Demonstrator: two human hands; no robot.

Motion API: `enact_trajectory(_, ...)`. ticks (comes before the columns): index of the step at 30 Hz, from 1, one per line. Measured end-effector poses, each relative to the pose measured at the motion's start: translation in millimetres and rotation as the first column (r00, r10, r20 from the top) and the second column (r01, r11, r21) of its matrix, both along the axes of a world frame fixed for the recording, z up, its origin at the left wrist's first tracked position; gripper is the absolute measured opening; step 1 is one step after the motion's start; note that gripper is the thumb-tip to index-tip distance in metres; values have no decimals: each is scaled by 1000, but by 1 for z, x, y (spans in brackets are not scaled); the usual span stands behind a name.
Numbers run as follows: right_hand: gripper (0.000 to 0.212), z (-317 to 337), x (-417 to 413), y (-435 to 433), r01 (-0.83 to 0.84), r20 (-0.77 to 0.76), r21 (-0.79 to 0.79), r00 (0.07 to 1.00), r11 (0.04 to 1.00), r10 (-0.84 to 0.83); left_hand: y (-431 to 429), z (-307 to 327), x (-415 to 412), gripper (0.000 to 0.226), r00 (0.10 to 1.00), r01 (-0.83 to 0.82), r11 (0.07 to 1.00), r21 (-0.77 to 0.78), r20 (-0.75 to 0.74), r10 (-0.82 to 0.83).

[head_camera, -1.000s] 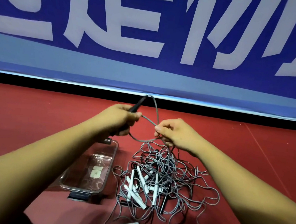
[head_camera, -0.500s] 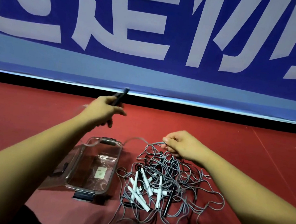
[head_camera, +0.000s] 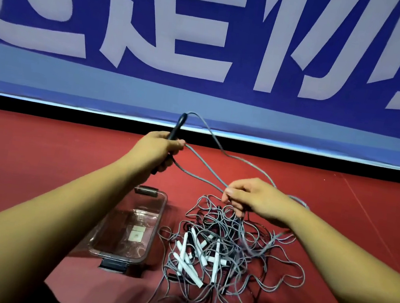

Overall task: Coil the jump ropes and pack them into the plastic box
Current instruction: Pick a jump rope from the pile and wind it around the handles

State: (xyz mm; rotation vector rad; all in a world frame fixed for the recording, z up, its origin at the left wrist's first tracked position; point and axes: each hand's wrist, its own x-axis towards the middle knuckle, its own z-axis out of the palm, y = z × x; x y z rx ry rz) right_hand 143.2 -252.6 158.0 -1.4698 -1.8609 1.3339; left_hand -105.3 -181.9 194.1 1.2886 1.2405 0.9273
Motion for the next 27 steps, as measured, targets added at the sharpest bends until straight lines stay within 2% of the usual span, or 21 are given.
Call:
enact_trajectory(4,20,-10,14,-3,63,43,-78,997,995,-60,11,-2,-14,16,986,-164,986,-25,18,165)
enact_trajectory(5,21,-11,14,-4,86,41,-91,996,992,-82,12,-3,-17,13,983,-183,983,-11,-23,183)
enact_trajectory(7,24,-11,11,-5,109,61,-52,993,993,-106,12,-7,-20,7,955,-205,975,81,-200,217)
enact_trajectory(9,25,-5,3,-3,134,82,28,987,991,-135,8,-7,-18,10,922,-145,971,191,-329,203)
enact_trajectory(12,25,7,-14,-1,192,6,102,981,976,-194,-10,-3,1,11,960,109,980,167,-274,-61)
enact_trajectory(15,24,18,-31,-3,189,-112,73,977,979,-180,-33,0,25,13,930,328,939,106,-208,-302)
enact_trajectory(17,25,23,-36,-3,209,-164,38,966,977,-200,-42,0,33,16,897,422,906,41,-164,-410)
enact_trajectory(19,27,27,-36,-3,218,-185,26,960,976,-210,-44,1,35,15,884,446,895,-13,-148,-443)
enact_trajectory(22,24,27,-30,-5,191,-184,28,966,981,-183,-35,1,33,15,936,346,938,-17,-61,-346)
enact_trajectory(24,25,25,-19,-6,168,-130,18,978,986,-164,-21,3,28,22,985,169,985,14,30,-170)
enact_trajectory(27,27,20,6,-6,134,27,39,991,990,-135,3,7,5,28,984,-87,996,30,157,82)
